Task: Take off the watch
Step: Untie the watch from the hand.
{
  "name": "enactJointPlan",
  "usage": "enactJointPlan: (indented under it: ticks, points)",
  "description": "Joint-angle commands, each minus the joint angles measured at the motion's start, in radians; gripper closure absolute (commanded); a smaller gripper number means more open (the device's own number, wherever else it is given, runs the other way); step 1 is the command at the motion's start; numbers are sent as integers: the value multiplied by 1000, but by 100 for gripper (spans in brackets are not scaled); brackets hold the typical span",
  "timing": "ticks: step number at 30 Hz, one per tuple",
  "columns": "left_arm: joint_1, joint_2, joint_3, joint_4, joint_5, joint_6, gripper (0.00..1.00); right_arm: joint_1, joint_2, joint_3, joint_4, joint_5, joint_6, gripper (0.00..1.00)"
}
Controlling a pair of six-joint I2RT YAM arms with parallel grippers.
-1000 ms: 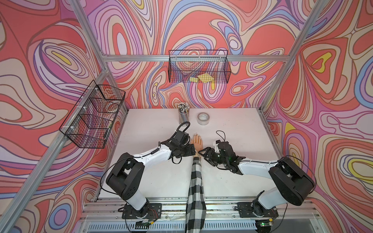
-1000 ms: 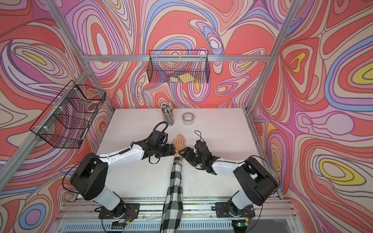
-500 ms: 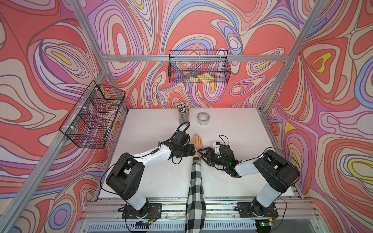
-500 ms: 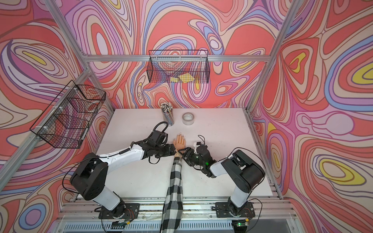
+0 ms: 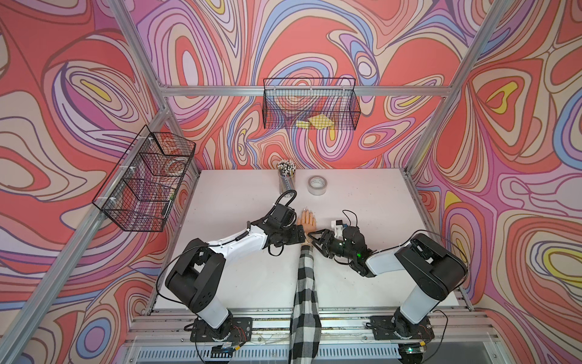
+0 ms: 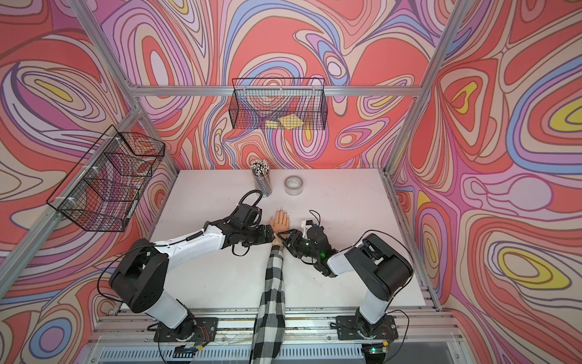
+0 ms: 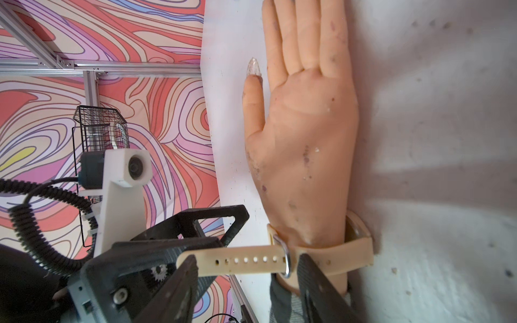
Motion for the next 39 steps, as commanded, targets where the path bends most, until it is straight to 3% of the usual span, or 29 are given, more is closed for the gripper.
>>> enactJointPlan:
  ticks: [1,16,27,39]
  points:
    - [-3,-8,-8,-4,-4,1,16,-5,19,27,15,-22,-4,43]
    - [-3,-23,-17,-3,-16,1,16,-1,40,91,39,-81,22,47]
    - [-3,-27,-30,-3,-19,2,16,-7,-64,13,-124,7,-43,46]
    - [-3,-32,-35,3,-16,-1,16,-7,-2,36,-101,-12,-47,47]
